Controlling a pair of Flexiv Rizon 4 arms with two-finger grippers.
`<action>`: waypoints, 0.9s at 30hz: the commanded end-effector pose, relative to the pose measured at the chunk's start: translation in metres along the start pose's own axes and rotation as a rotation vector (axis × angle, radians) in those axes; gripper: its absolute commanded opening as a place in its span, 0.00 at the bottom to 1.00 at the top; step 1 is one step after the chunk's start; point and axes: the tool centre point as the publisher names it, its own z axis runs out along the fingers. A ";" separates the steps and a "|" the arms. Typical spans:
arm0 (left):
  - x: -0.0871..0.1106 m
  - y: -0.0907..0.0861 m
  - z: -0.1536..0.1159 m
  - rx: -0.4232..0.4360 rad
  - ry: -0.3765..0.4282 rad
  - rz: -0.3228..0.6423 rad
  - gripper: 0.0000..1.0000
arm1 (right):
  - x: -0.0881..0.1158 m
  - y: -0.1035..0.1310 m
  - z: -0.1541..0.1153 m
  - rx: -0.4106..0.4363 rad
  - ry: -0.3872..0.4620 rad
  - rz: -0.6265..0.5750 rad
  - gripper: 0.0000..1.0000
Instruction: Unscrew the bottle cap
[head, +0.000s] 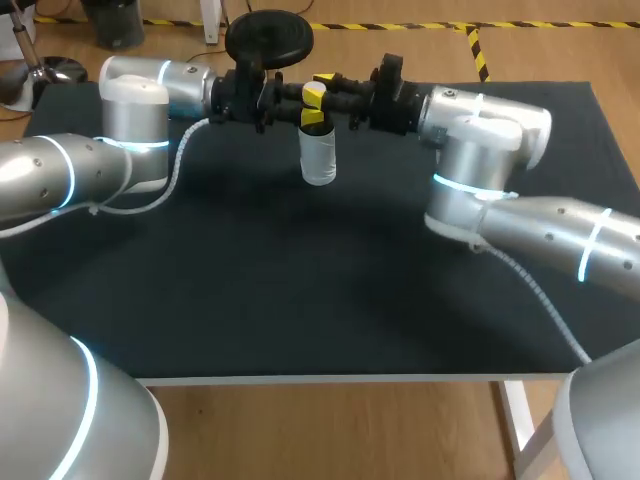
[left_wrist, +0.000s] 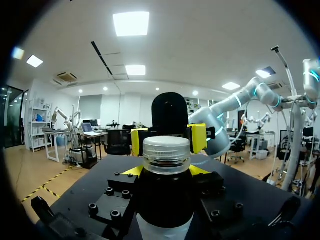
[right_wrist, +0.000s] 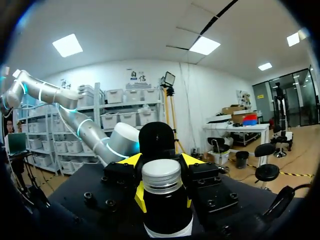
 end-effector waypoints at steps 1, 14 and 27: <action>-0.002 -0.004 0.002 -0.001 -0.001 0.001 0.00 | -0.004 -0.002 0.002 0.022 0.325 0.022 0.00; -0.002 -0.004 0.002 -0.001 -0.001 0.001 0.00 | 0.002 0.002 -0.002 0.071 0.718 0.068 0.00; -0.002 -0.004 0.002 -0.001 -0.001 0.001 0.00 | 0.012 -0.006 0.003 0.075 1.065 0.091 0.00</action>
